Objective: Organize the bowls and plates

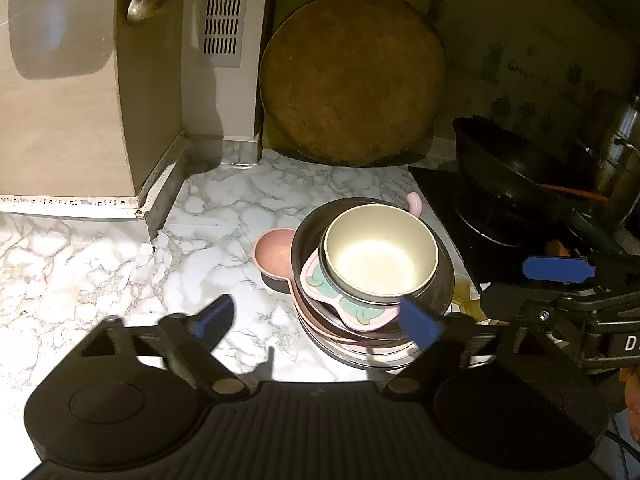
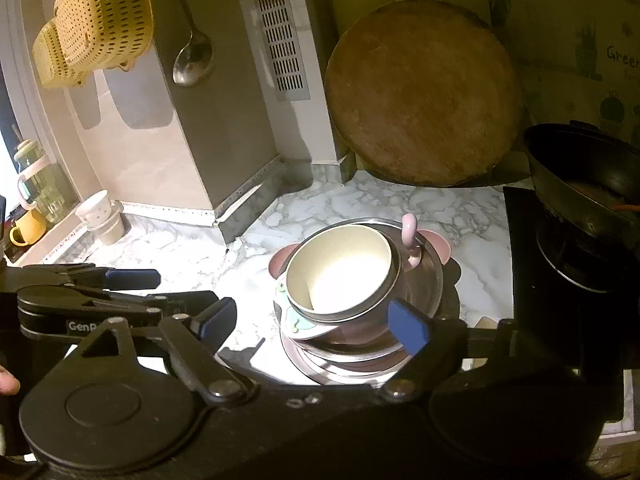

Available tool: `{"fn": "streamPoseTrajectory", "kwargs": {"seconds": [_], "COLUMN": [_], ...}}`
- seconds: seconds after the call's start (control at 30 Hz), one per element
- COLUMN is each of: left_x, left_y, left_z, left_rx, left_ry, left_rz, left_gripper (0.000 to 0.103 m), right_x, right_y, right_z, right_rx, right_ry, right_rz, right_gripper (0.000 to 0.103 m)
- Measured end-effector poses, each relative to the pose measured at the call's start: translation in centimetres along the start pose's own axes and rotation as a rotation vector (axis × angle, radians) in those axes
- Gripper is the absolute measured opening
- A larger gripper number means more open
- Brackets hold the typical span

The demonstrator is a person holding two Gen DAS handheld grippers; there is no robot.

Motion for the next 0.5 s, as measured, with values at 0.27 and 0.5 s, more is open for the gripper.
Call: {"fn": "streamPoseTrajectory", "kwargs": {"seconds": [0.27, 0.5], "left_x": [0.3, 0.3], "left_y": [-0.1, -0.1], "left_z": [0.6, 1.3], "left_rx": [0.02, 0.032], "left_ry": [0.01, 0.016], "left_rz": [-0.001, 0.016], "left_gripper": [0.103, 0.103], "right_x": [-0.2, -0.5], "right_y": [-0.1, -0.2], "right_z": [0.9, 1.3], "right_rx": [0.036, 0.043], "right_ry": [0.016, 0.024], "right_rz": [-0.001, 0.002], "right_gripper": [0.096, 0.097]}}
Point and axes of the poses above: each gripper's, at about its wrist camera, not at the fingertips, and z roughly against the way its jaws point, x to its right, y to its top, the point moved 6 cm from there along -z, roughly the way its jaws point, and after that the axes turned 2 degrees about -z, right-handed, at the moved point
